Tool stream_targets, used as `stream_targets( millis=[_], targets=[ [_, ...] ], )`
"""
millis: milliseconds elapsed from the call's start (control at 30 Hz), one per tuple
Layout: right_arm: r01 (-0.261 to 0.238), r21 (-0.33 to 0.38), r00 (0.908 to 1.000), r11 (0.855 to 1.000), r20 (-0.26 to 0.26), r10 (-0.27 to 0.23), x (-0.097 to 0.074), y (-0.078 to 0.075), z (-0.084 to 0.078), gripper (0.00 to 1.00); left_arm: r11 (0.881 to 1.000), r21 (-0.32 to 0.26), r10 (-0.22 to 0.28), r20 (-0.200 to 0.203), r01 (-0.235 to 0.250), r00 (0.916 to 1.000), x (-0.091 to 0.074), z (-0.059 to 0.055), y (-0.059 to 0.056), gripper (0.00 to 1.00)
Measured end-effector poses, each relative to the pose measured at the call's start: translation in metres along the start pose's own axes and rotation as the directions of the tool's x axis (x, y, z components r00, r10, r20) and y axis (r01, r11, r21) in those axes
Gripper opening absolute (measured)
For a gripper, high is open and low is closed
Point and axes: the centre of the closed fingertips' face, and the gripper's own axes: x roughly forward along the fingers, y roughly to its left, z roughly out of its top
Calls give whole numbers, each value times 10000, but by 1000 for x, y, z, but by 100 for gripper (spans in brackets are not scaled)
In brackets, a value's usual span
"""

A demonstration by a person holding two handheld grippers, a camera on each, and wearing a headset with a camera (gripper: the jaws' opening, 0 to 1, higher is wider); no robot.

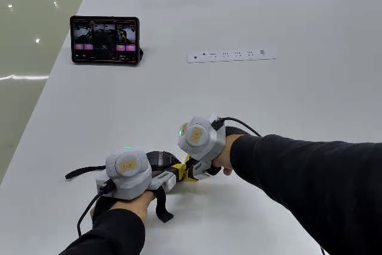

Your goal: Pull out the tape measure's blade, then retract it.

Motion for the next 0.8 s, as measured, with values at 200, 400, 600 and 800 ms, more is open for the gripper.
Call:
stream_targets(
  millis=[200, 400, 600, 800],
  targets=[
    [133, 239, 9999, 9996, 96, -135, 0, 0, 0, 11, 9998, 182, 98, 14, -99, 10000, 2, 2, -1, 61],
    [329, 171, 9994, 9993, 72, -330, 0, 0, 1, 11, 9965, 794, 260, 60, -264, 9996, 3, 4, -1, 62],
    [614, 186, 9981, 9979, 72, -615, -3, 0, 0, 12, 9971, 753, 86, -83, -80, 9999, 1, 2, 0, 63],
    [1058, 376, 9934, 9937, 401, -1073, -26, -4, -2, 18, 9966, 384, -718, -204, 725, 9972, -4, 12, 1, 73]
  ],
)
